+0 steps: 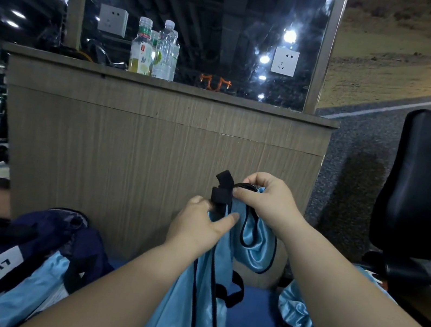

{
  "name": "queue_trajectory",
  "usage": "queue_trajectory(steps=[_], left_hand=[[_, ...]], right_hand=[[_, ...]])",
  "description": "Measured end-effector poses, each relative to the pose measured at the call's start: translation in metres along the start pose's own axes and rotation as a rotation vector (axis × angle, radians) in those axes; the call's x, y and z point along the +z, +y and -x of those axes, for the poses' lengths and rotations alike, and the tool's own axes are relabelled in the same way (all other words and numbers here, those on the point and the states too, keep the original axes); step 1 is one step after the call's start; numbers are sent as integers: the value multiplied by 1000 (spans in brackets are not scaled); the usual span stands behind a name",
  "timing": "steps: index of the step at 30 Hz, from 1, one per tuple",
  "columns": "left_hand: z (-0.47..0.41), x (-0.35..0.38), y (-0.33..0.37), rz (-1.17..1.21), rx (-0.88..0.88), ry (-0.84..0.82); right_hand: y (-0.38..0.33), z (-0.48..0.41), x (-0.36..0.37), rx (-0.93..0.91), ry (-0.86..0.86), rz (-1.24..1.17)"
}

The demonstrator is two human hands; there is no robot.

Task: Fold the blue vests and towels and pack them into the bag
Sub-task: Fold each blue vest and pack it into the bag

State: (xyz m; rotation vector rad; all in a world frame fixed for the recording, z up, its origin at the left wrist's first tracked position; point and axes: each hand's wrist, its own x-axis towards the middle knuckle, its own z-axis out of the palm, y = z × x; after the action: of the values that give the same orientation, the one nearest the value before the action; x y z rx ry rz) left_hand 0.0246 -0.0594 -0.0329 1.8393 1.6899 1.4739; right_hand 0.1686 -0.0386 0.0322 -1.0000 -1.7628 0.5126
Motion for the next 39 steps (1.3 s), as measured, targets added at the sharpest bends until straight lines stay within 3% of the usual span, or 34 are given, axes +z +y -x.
queue_trajectory(steps=[6,17,22,31,36,39], left_hand=[[-14,-10,-4,-228,69,14],[-19,-7,-25,-410,89,-84],[-20,-14,-31,-402,-10,-234],[-22,-24,-45,-632,-62,-467],[-17,-24,-54,-497,-98,-605],[-13,-25,-58,-362,-111,-595]], right_hand=[[0,-1,1,4,91,10],[3,-5,4,46,96,58],[13,-8,3,102,126,107],[35,-10,-8,223,189,93],[42,-11,-15,245,213,111],[43,-11,-21,255,246,128]])
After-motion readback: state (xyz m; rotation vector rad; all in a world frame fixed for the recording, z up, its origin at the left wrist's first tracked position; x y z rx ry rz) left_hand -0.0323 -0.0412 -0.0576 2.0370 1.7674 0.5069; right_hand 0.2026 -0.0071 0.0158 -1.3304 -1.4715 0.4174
